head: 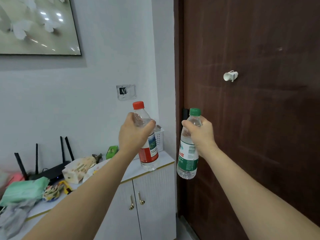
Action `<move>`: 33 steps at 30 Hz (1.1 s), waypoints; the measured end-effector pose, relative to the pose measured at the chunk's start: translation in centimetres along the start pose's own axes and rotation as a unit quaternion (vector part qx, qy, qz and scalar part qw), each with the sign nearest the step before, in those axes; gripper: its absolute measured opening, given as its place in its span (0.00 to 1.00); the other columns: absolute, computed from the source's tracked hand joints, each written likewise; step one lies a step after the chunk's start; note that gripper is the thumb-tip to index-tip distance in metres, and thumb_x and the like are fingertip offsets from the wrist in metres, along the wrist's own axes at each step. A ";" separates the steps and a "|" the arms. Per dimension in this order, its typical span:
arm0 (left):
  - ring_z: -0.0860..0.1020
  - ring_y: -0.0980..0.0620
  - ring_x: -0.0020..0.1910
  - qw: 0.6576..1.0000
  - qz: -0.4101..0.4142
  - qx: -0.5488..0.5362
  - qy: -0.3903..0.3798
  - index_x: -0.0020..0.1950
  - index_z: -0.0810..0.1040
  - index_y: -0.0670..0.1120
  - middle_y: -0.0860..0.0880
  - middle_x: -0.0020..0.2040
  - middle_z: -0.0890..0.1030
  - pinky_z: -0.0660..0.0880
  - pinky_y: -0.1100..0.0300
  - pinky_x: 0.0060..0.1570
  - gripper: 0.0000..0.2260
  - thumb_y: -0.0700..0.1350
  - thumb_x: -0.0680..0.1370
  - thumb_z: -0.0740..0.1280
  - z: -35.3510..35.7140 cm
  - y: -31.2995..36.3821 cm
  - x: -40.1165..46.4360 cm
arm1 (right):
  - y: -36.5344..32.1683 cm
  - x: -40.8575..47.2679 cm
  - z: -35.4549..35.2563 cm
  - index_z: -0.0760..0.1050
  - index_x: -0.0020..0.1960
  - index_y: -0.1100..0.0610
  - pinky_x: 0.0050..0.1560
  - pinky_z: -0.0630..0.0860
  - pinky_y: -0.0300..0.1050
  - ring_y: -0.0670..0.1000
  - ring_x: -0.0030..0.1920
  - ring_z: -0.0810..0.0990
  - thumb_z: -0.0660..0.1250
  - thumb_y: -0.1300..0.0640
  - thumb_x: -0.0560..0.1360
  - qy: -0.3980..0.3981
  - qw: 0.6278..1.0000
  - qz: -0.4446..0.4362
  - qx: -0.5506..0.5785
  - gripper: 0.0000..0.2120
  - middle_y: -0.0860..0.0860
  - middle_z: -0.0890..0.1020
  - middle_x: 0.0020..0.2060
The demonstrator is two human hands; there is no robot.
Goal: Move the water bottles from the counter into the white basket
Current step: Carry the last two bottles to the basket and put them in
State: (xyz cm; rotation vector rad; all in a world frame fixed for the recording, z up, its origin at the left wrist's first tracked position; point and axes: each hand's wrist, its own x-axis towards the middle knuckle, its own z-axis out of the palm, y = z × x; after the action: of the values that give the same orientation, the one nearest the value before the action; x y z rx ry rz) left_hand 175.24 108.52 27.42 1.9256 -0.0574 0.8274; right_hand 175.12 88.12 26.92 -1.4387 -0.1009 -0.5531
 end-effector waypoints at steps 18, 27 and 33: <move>0.82 0.50 0.46 0.986 -0.091 -0.136 0.041 0.50 0.72 0.54 0.52 0.46 0.82 0.81 0.49 0.48 0.18 0.57 0.66 0.74 8.1 -12.7 22.4 | 12.3 20.8 13.3 0.78 0.41 0.45 0.38 0.77 0.45 0.47 0.34 0.83 0.73 0.50 0.64 0.029 0.996 -0.018 0.082 0.07 0.46 0.83 0.32; 0.82 0.50 0.46 0.968 -0.142 -0.208 0.018 0.57 0.70 0.49 0.51 0.48 0.81 0.79 0.54 0.42 0.20 0.50 0.71 0.76 16.7 -21.5 31.7 | 21.0 32.7 20.3 0.77 0.45 0.40 0.48 0.80 0.49 0.49 0.45 0.84 0.73 0.45 0.65 -0.005 0.999 -0.004 0.046 0.10 0.47 0.84 0.44; 0.81 0.49 0.50 0.978 -0.138 -0.156 -0.024 0.58 0.69 0.48 0.47 0.52 0.81 0.78 0.51 0.49 0.21 0.51 0.72 0.76 20.7 -27.1 34.0 | 26.9 37.3 22.9 0.76 0.49 0.45 0.47 0.79 0.46 0.46 0.45 0.84 0.74 0.47 0.69 -0.021 1.000 0.007 0.020 0.11 0.48 0.84 0.46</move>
State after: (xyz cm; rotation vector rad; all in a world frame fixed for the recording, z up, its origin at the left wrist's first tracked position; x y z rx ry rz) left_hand 222.24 115.63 20.13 1.6110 0.0490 0.5501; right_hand 224.82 99.61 20.49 -1.4118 -0.1351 -0.5073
